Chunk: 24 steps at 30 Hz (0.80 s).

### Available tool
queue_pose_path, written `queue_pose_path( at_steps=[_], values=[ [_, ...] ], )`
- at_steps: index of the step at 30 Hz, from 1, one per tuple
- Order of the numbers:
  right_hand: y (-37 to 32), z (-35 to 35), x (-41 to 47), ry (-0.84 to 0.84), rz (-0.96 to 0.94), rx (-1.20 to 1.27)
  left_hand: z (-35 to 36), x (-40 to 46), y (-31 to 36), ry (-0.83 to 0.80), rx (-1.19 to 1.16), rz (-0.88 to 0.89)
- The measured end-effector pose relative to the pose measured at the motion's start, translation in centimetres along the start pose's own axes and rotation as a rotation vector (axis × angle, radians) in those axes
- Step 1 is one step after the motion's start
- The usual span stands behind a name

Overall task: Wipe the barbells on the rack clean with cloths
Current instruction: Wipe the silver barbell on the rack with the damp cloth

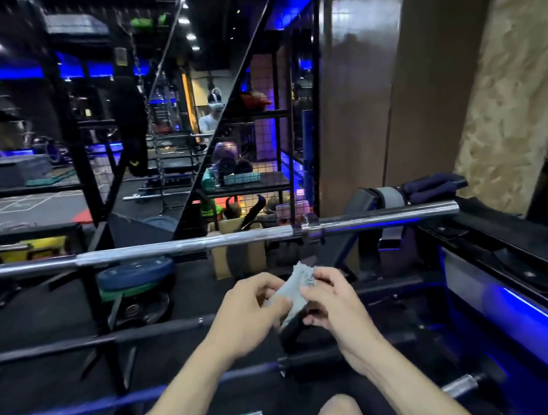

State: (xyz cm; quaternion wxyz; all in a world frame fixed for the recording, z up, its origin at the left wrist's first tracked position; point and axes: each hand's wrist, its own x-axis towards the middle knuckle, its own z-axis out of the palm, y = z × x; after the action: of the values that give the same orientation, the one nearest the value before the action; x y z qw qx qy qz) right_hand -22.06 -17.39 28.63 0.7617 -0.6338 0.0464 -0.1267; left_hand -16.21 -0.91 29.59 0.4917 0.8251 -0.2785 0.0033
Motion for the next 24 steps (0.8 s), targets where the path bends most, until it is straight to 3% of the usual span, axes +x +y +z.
queue_pose_path(
  at_steps=[4, 12, 17, 21, 24],
  values=[
    [-0.2, 0.8, -0.7, -0.140, 0.001, -0.109, -1.5, -1.4, -0.4, -0.049, -0.029, 0.020],
    [1.7, 3.0, 0.5, -0.117, -0.054, -0.096, -3.0, -1.9, -3.8, 0.071, -0.335, -0.115],
    [3.8, 4.1, 2.2, -0.162, -0.074, -0.356, -3.8, -0.8, -6.3, 0.110, -0.435, -0.153],
    [5.8, 4.7, 4.6, -0.044, -0.185, -0.447, -3.2, 1.8, -8.7, 0.154, -0.546, -0.210],
    [6.6, 4.5, 6.8, 0.078, -0.263, -0.551, -2.6, 4.0, -10.2, 0.075, -0.656, -0.226]
  ],
)
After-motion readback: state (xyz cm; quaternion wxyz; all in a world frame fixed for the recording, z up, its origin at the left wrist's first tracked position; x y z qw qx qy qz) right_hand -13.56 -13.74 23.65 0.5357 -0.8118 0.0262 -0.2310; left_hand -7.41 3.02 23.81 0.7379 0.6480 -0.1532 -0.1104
